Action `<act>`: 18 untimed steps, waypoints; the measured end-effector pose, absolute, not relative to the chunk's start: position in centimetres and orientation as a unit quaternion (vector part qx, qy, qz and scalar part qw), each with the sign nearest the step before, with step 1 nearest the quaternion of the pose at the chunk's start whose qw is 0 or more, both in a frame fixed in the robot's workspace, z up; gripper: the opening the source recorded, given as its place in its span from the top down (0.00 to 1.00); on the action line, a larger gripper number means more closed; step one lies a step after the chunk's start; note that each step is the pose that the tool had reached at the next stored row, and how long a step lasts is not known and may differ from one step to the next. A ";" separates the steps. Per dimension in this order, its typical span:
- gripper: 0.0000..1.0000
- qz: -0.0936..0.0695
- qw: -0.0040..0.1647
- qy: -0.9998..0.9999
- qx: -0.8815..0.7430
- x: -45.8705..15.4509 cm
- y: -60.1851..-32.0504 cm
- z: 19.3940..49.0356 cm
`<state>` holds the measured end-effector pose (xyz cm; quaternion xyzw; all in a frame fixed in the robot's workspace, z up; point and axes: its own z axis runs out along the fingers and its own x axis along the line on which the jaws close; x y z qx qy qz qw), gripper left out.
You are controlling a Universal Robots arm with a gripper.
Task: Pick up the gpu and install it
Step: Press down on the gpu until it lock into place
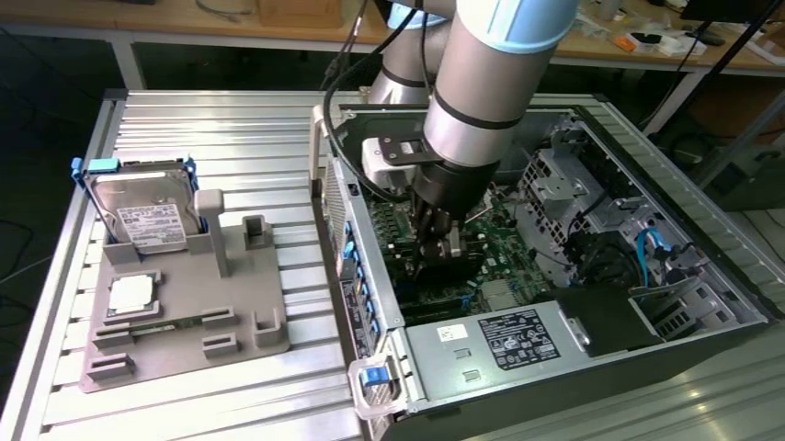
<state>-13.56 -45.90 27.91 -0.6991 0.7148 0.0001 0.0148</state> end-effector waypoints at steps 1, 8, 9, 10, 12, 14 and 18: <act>0.89 0.000 0.015 0.715 -0.699 -13.7 -45.9 27.9; 0.89 0.001 0.014 0.715 -0.699 -14.5 -45.9 27.5; 0.89 0.001 0.014 0.715 -0.699 -14.7 -45.9 27.5; 0.89 0.001 0.014 0.715 -0.699 -14.9 -45.9 27.4; 0.89 0.001 0.014 0.715 -0.699 -15.0 -45.9 27.4; 0.89 0.001 0.014 0.715 -0.699 -15.0 -45.9 27.4; 0.89 0.001 0.013 0.715 -0.699 -15.1 -45.9 26.9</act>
